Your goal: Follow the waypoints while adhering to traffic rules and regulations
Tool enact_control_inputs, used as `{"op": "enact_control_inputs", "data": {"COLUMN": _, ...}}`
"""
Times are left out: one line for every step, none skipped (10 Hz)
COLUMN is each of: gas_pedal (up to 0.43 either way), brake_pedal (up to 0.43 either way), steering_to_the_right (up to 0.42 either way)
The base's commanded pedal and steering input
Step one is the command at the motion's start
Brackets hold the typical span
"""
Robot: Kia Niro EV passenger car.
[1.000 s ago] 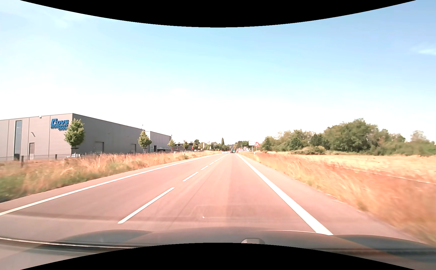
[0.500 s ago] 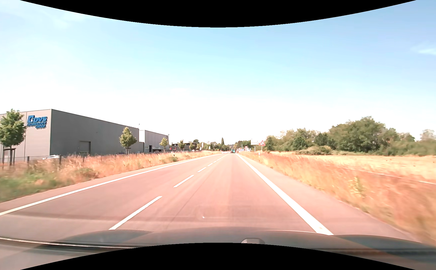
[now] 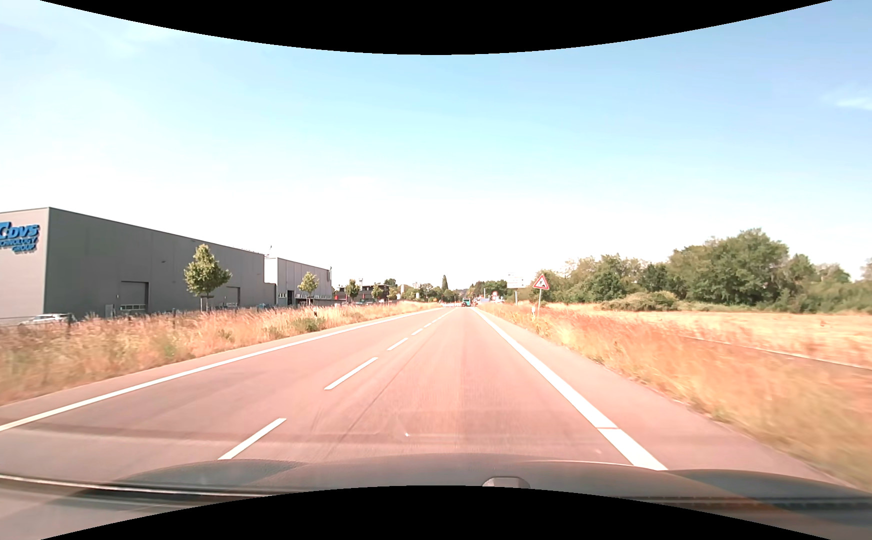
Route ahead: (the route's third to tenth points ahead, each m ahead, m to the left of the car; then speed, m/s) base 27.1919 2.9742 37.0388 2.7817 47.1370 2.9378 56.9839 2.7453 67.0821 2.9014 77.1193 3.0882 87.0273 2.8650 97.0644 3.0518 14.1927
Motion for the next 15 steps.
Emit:
{"op": "enact_control_inputs", "data": {"gas_pedal": 0.000, "brake_pedal": 0.000, "steering_to_the_right": -0.004}}
{"op": "enact_control_inputs", "data": {"gas_pedal": 0.000, "brake_pedal": 0.000, "steering_to_the_right": -0.004}}
{"op": "enact_control_inputs", "data": {"gas_pedal": 0.000, "brake_pedal": 0.000, "steering_to_the_right": -0.004}}
{"op": "enact_control_inputs", "data": {"gas_pedal": 0.000, "brake_pedal": 0.000, "steering_to_the_right": -0.004}}
{"op": "enact_control_inputs", "data": {"gas_pedal": 0.000, "brake_pedal": 0.000, "steering_to_the_right": -0.004}}
{"op": "enact_control_inputs", "data": {"gas_pedal": 0.000, "brake_pedal": 0.000, "steering_to_the_right": -0.004}}
{"op": "enact_control_inputs", "data": {"gas_pedal": 0.000, "brake_pedal": 0.000, "steering_to_the_right": -0.004}}
{"op": "enact_control_inputs", "data": {"gas_pedal": 0.000, "brake_pedal": 0.000, "steering_to_the_right": -0.004}}
{"op": "enact_control_inputs", "data": {"gas_pedal": 0.000, "brake_pedal": 0.000, "steering_to_the_right": -0.004}}
{"op": "enact_control_inputs", "data": {"gas_pedal": 0.000, "brake_pedal": 0.000, "steering_to_the_right": -0.004}}
{"op": "enact_control_inputs", "data": {"gas_pedal": 0.000, "brake_pedal": 0.000, "steering_to_the_right": -0.004}}
{"op": "enact_control_inputs", "data": {"gas_pedal": 0.000, "brake_pedal": 0.000, "steering_to_the_right": -0.004}}
{"op": "enact_control_inputs", "data": {"gas_pedal": 0.000, "brake_pedal": 0.000, "steering_to_the_right": -0.004}}
{"op": "enact_control_inputs", "data": {"gas_pedal": 0.008, "brake_pedal": 0.000, "steering_to_the_right": -0.004}}
{"op": "enact_control_inputs", "data": {"gas_pedal": 0.008, "brake_pedal": 0.000, "steering_to_the_right": -0.005}}
